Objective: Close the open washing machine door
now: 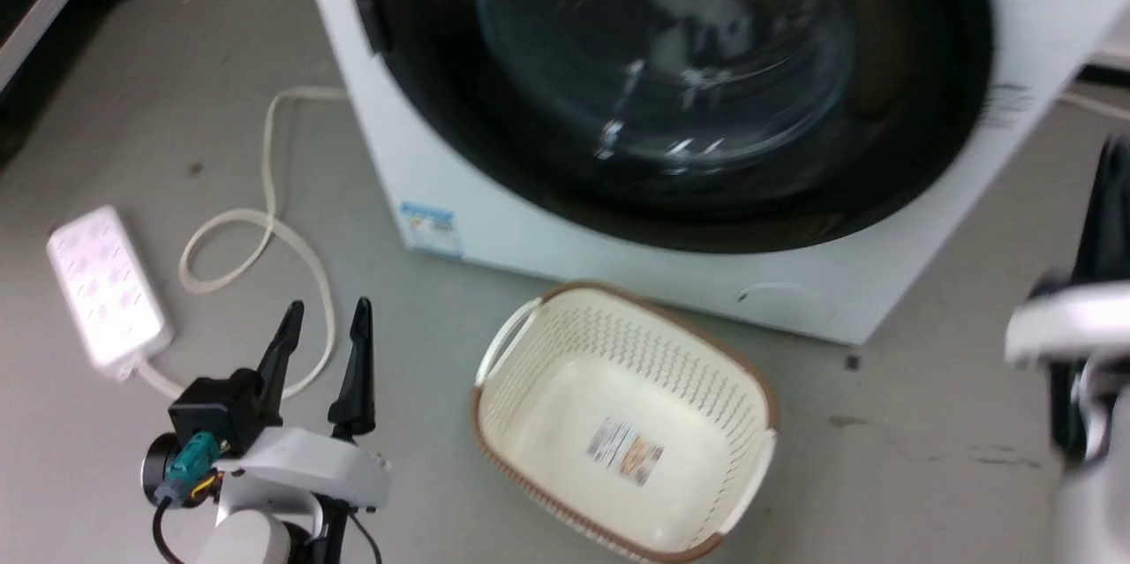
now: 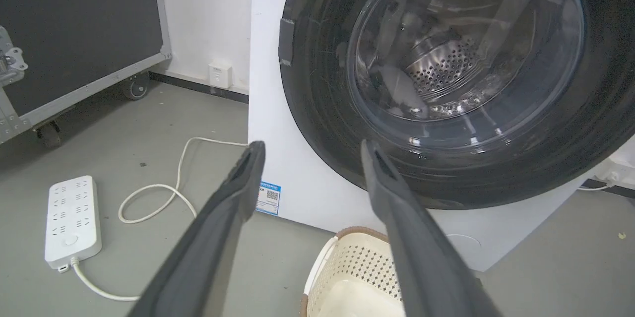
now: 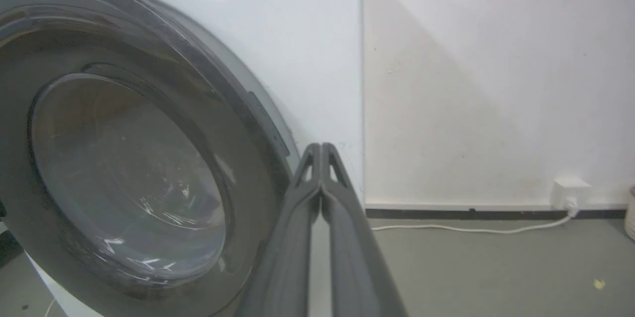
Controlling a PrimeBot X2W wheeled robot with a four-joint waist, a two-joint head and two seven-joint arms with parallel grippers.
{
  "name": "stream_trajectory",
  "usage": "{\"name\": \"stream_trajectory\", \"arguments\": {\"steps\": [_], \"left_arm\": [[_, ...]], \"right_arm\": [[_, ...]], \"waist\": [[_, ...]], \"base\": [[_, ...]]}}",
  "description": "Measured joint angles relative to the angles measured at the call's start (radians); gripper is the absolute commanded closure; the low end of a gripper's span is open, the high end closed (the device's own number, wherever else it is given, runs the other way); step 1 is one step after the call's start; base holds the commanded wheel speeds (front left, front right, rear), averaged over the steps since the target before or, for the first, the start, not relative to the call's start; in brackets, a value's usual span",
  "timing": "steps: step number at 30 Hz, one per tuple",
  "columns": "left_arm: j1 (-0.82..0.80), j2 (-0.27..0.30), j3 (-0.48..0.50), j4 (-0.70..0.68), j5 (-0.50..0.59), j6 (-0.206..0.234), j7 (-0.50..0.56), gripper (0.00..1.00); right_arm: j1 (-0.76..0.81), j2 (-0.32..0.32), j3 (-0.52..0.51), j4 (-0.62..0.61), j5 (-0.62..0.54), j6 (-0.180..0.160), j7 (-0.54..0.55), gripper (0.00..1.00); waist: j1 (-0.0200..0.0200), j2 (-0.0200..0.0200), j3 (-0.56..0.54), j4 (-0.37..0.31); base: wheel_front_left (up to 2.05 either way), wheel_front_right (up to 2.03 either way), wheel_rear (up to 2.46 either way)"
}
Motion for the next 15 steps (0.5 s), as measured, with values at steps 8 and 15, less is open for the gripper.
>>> {"name": "stream_trajectory", "arguments": {"steps": [8,15], "left_arm": [[0.037,0.02,-0.01,0.006,0.044,-0.002,0.0,0.0],[0.041,0.027,-0.055,0.017,0.059,-0.017,0.026,0.0]], "right_arm": [[0.365,0.001,0.188,-0.173,0.043,0.0,0.0,1.0],[0.506,0.0,0.227,-0.206,0.052,0.0,0.026,1.0]], "waist": [[0.0,0.0,-0.115,-0.102],[0.0,0.0,-0.173,-0.149]], "base": [[0.0,0.0,0.0],[0.0,0.0,0.0]]}}
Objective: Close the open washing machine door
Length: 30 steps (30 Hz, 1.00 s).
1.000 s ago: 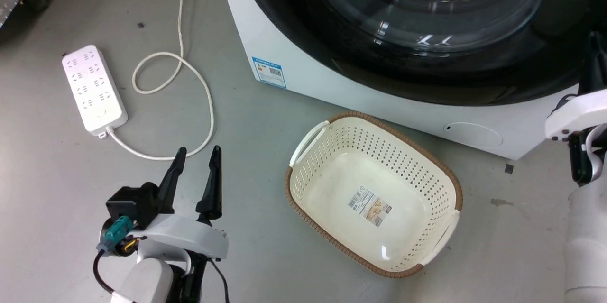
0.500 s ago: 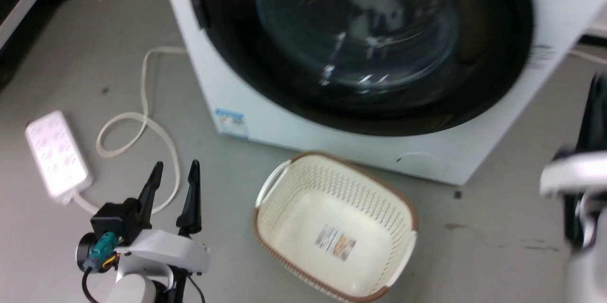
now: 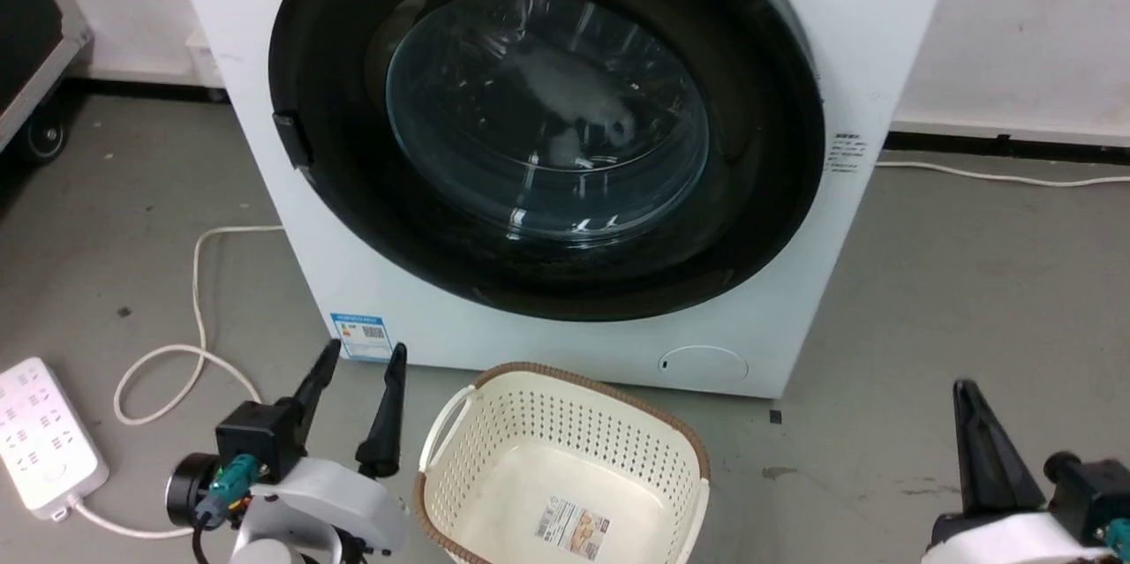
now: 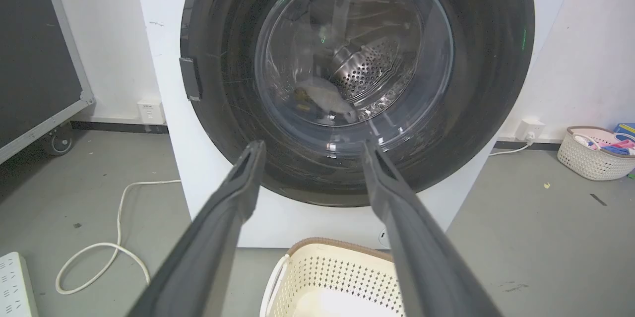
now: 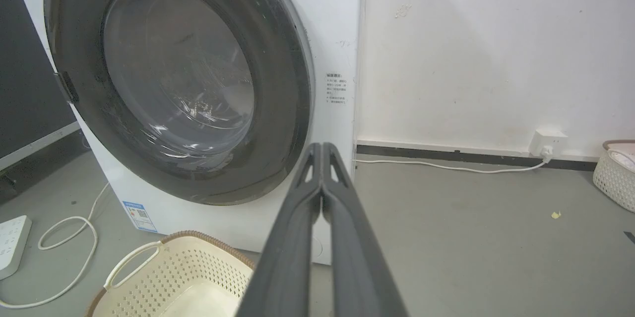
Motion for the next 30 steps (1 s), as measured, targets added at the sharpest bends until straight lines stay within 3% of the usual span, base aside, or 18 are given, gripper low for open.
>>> {"name": "stream_trajectory", "arguments": {"steps": [3,4,5,6,29,30], "left_arm": [[0.009,-0.006,-0.003,0.007,-0.006,0.0,0.011,0.0],[0.011,-0.007,-0.003,0.009,-0.007,0.0,0.012,0.0],[0.012,-0.007,-0.004,0.011,-0.009,0.0,0.012,0.0],[0.012,-0.007,-0.004,0.012,-0.014,0.0,0.012,0.0],[0.01,-0.011,0.002,0.018,-0.041,0.017,0.019,0.0],[0.01,-0.01,0.002,0.018,-0.041,0.018,0.019,1.0]], "right_arm": [[0.02,0.0,0.009,0.003,0.017,0.0,0.039,1.0],[0.023,0.0,0.012,0.004,0.026,0.0,0.053,0.8],[0.023,0.0,0.017,0.004,0.032,0.0,0.063,0.23],[0.023,0.0,0.021,0.006,0.036,0.0,0.077,0.0],[0.021,0.0,0.043,0.021,0.076,0.0,0.082,0.0],[0.021,0.0,0.044,0.022,0.076,0.0,0.079,1.0]], "waist": [[0.0001,0.0,-0.01,-0.006],[0.0001,0.0,-0.011,-0.007],[0.0002,0.0,-0.012,-0.007],[0.0002,0.0,-0.014,-0.007],[0.0003,0.0,-0.011,0.011],[0.0004,0.0,-0.01,0.011]], "base": [[0.0,0.0,0.0],[0.0,0.0,0.0],[0.0,0.0,0.0],[0.0,0.0,0.0],[0.0,0.0,0.0],[0.0,0.0,0.0]]}}
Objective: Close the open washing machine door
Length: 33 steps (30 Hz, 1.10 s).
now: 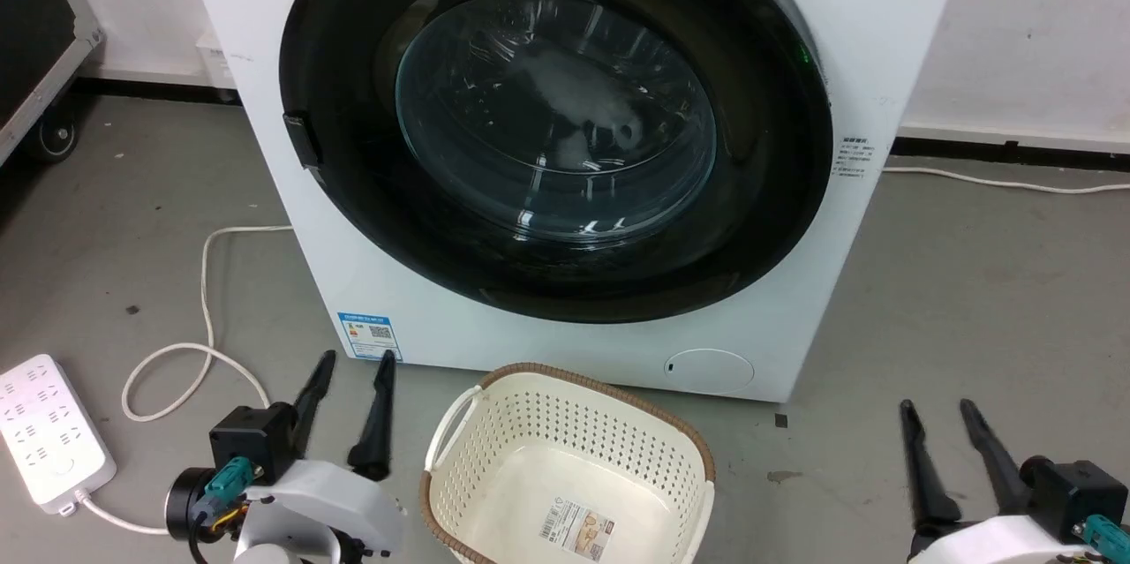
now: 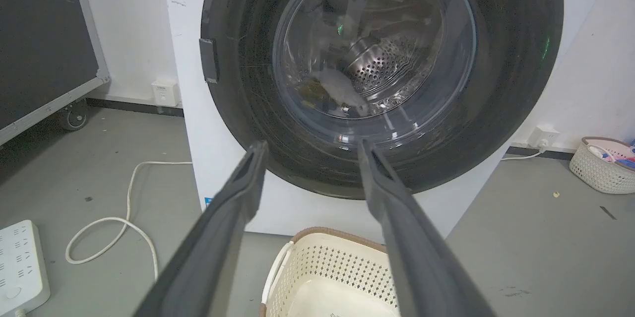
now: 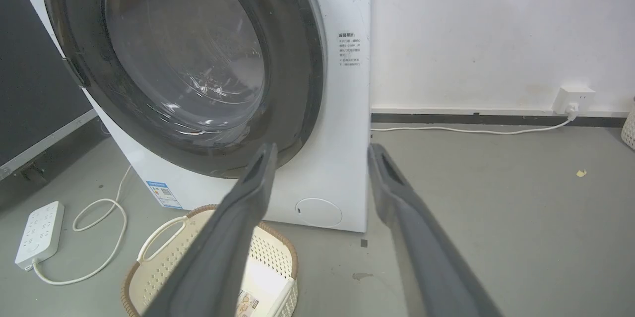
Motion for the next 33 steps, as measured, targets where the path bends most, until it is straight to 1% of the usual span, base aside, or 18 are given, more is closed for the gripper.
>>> {"name": "stream_trajectory", "arguments": {"steps": [8,33], "left_arm": [[0.0,-0.006,0.004,-0.006,0.007,0.0,0.004,1.0],[0.022,-0.046,0.054,-0.056,0.094,-0.002,0.05,1.0]], "right_arm": [[0.0,0.0,0.001,-0.001,-0.002,0.0,0.004,1.0],[-0.003,0.0,0.02,-0.023,-0.027,0.0,0.036,1.0]], "waist": [[0.0,0.0,0.002,0.002],[0.0001,0.0,0.009,0.015]], "base": [[0.0,0.0,0.0],[0.0,0.0,0.0]]}}
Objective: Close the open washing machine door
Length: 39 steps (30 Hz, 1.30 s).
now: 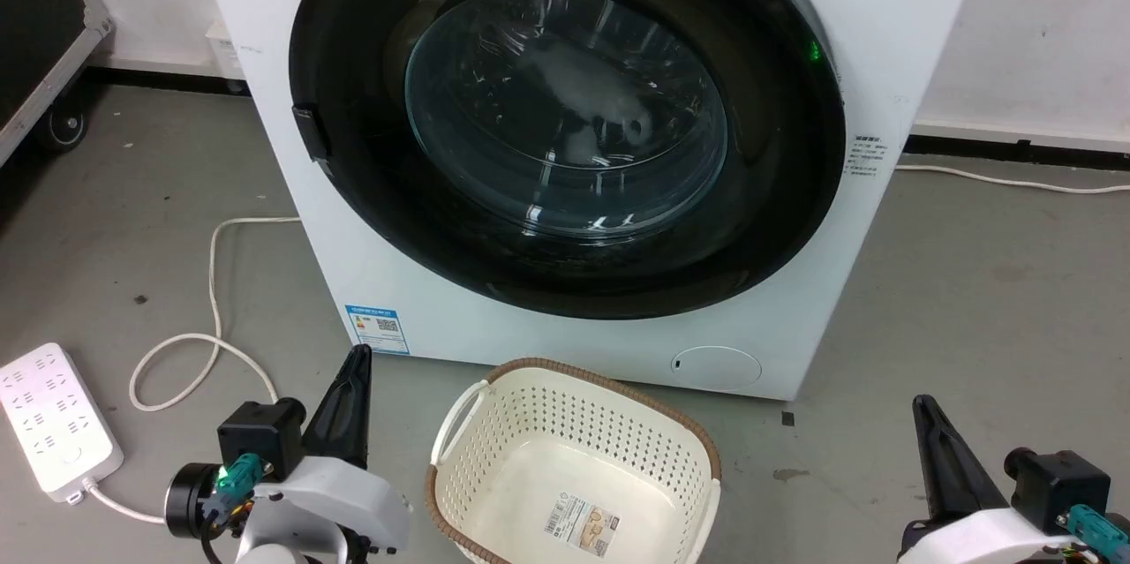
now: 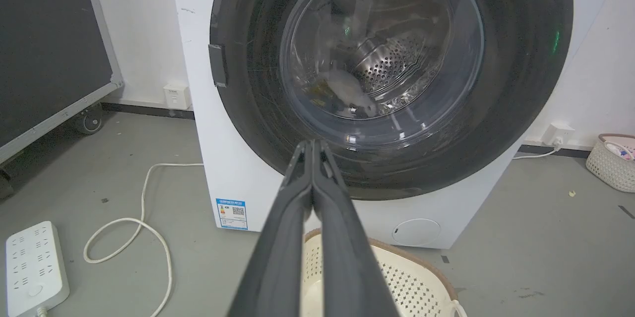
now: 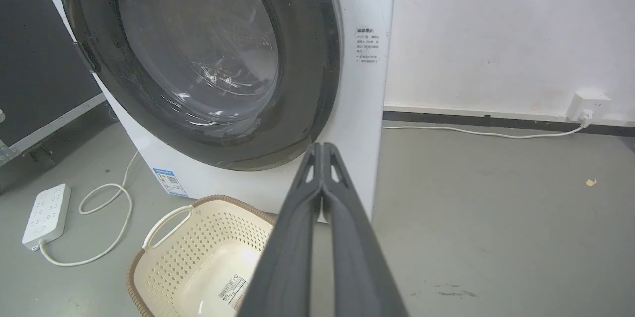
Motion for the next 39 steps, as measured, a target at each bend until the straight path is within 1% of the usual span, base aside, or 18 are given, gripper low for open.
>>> {"name": "stream_trajectory", "arguments": {"steps": [39], "left_arm": [[0.042,-0.063,0.08,-0.082,0.141,-0.014,0.066,1.0]], "right_arm": [[-0.007,0.0,0.028,-0.043,-0.045,0.0,0.048,1.0]], "waist": [[0.0,0.0,0.012,0.019]], "base": [[0.0,0.0,0.0]]}}
